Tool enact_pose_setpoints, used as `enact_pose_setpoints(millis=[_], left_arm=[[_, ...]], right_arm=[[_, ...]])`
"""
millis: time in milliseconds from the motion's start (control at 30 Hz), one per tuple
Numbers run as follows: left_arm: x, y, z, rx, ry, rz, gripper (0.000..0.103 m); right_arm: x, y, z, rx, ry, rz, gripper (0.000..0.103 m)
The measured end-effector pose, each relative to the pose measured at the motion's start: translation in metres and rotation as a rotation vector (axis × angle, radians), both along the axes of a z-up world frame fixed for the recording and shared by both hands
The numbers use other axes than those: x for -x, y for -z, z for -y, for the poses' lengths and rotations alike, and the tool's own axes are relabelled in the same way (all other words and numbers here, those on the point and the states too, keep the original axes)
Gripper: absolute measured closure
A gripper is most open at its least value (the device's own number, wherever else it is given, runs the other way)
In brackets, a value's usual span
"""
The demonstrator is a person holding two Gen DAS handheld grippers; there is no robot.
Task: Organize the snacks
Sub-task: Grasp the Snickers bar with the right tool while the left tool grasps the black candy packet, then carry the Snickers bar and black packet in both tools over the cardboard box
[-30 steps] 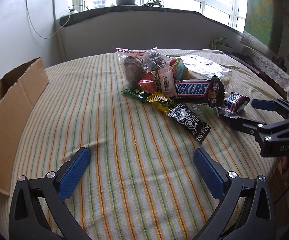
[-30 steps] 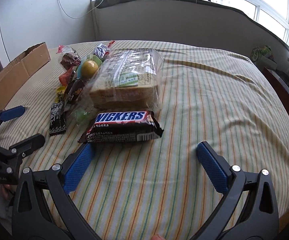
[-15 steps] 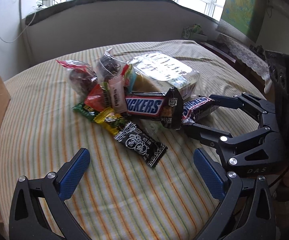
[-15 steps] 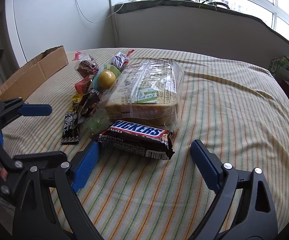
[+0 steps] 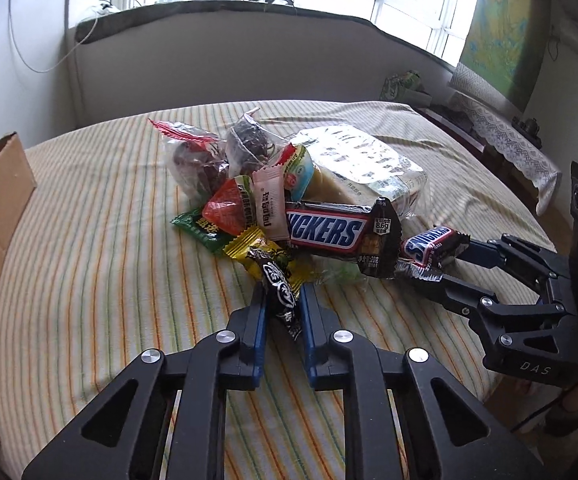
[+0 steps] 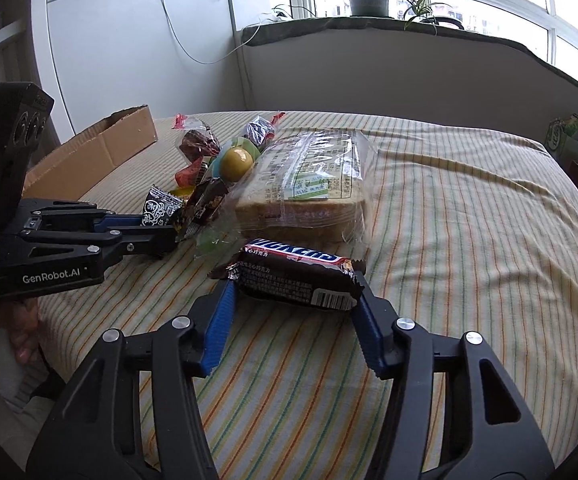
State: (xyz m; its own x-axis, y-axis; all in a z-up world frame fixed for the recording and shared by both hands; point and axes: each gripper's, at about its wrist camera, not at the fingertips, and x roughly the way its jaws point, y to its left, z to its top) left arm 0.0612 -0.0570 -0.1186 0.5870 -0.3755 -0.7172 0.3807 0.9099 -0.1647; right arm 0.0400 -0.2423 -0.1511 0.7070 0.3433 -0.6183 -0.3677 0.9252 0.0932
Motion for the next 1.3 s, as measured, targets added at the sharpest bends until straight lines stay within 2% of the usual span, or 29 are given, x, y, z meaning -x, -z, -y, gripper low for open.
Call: enact_pose_setpoints(millis=[367,767,933,1133,1300], left_arm=[[0.023,-0.005,-0.028,0.138,-0.023,0.064,0.092],[0.022,-0.013,-0.027,0.169,-0.006,0.076,0.094],[0.025,-0.041,-0.034,0.181,-0.024,0.136,0.094],[0.037,-0.105,-0.044,0.174,-0.018,0.285,0.094],[0.046,-0.116,-0.066,0.180,-0.050,0.308,0.094]], right_arm=[[0.027,0.000,0.014,-0.042,0.089,0.045,0.046],[0.024,-0.002,0.013,-0.061,0.101,0.045,0.046],[0.024,-0.016,0.018,-0.075,0.119,0.072,0.046],[0.027,-0.067,0.019,-0.061,0.128,0.183,0.046],[0.030,-0.093,0.004,-0.039,0.114,0.228,0.046]])
